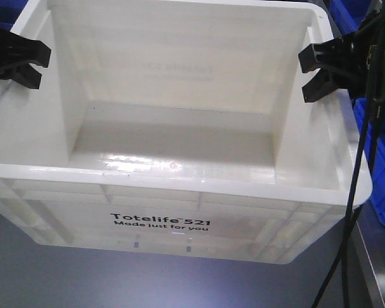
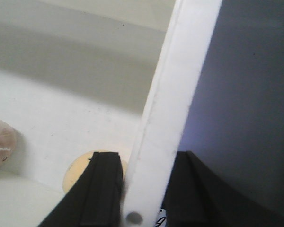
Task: Place moving items into box and shelve
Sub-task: 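Keep gripping the tote rims as the base approaches the blue-bin shelf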
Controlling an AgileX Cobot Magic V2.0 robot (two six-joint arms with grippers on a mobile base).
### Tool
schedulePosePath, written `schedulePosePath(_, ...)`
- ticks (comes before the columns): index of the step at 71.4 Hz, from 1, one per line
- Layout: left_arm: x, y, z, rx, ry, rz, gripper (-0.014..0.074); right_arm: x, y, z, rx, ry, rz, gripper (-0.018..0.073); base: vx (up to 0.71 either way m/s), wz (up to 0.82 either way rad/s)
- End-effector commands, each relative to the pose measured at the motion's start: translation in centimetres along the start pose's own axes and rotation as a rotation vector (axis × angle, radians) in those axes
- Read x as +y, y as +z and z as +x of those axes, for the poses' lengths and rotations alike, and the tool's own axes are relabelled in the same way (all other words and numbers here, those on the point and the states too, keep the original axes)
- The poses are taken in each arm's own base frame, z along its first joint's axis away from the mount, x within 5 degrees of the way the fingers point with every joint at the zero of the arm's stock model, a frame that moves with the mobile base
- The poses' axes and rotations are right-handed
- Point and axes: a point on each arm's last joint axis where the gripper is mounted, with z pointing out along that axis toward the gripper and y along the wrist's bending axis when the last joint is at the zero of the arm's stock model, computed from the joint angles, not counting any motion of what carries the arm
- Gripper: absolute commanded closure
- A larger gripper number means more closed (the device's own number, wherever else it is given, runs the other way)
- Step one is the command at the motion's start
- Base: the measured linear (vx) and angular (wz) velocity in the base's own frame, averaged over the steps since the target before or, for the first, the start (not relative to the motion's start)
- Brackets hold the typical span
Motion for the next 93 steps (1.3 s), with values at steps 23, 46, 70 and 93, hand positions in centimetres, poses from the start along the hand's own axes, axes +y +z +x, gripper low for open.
schedulePosePath(23, -0.69, -2.88, -1.12, -0.192, -0.001, 0.069, 0.0613, 1.03, -2.58, -0.6, -0.153, -0.025, -0.073, 0.0571, 0.45, -0.08)
schedulePosePath(46, -0.69, -2.88, -1.12, -0.192, -0.001, 0.069, 0.0613, 1.03, -2.58, -0.6, -0.153, -0.025, -0.073, 0.0571, 0.47, -0.09)
schedulePosePath(70, -0.69, -2.88, -1.12, -0.192, -0.001, 0.069, 0.0613, 1.03, -2.58, -0.6, -0.153, -0.025, -0.073, 0.0571, 0.48, -0.05)
schedulePosePath(93, -0.69, -2.88, -1.12, -0.192, -0.001, 0.07, 0.0613, 1.03, -2.58, -0.61, -0.154, -0.024, -0.073, 0.0571, 0.47, -0.02)
